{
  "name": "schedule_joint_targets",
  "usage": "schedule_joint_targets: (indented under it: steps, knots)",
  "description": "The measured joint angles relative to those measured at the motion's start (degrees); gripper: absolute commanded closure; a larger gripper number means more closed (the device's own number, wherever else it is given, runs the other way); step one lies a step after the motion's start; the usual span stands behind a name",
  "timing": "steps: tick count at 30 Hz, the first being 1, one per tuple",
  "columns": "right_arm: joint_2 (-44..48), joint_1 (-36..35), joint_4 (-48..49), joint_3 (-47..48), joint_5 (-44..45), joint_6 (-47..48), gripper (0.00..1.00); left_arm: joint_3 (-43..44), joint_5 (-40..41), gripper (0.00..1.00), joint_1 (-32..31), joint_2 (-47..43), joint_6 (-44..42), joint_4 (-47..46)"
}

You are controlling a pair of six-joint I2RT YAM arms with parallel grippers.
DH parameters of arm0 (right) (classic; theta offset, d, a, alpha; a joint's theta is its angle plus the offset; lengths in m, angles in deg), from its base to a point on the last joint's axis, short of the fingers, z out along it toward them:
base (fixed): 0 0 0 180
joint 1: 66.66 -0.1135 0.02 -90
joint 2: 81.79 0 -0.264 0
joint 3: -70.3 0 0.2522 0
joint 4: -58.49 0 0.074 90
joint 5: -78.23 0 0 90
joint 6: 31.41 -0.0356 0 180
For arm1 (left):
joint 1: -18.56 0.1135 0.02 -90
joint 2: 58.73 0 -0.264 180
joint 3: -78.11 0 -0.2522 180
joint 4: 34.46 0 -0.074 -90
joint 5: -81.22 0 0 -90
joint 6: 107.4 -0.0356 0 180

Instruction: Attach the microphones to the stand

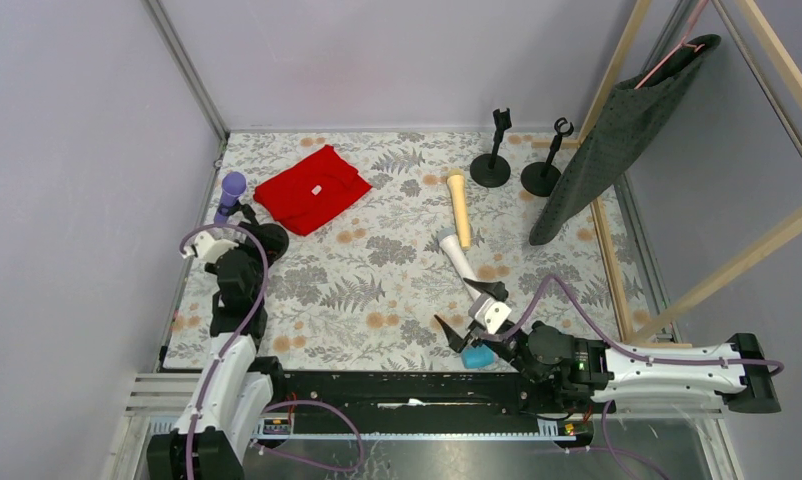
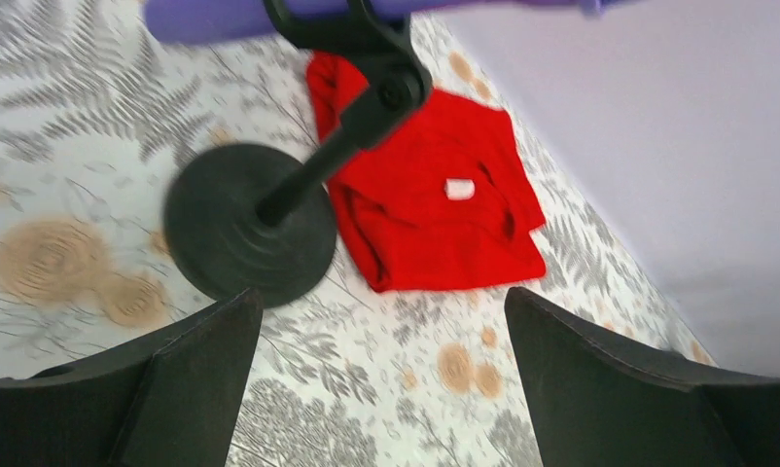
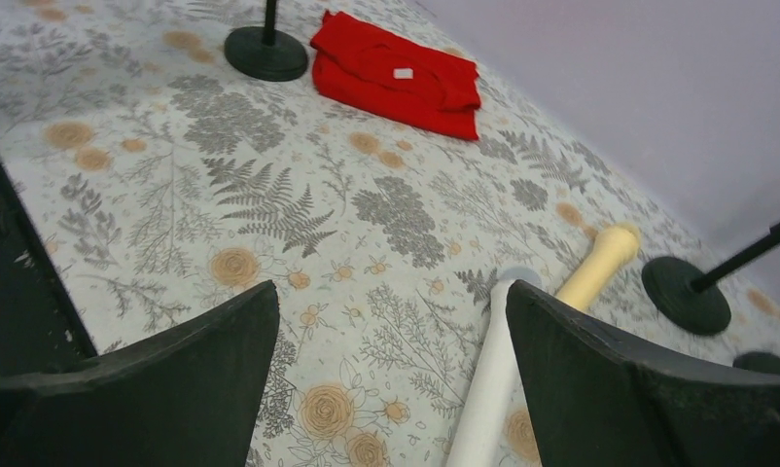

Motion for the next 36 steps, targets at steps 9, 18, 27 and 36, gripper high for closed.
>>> schedule_joint_targets:
  steps: [9, 18, 27, 36]
  knots:
    - [-12.61, 0.02, -5.46, 7.87, 15.02, -14.47, 0.06, 0.0, -12.13, 0.01, -6.45, 10.4, 6.01, 2.6]
    - [-21.2, 17.11, -20.96, 20.06, 9.73, -31.41, 0.08, 0.44, -18.64, 0.01, -24.0, 19.67, 3.82, -6.27]
    - [-25.55, 46.84, -28.5, 23.76, -4.85, -39.3, 0.08, 0.26, -22.29, 0.01, -26.38, 20.85, 1.73, -18.36]
    - [-33.55, 59.43, -28.79, 29.53, -16.65, -42.91, 0.08, -1.95, -23.06, 0.01, -27.96, 30.42, 0.81, -31.26]
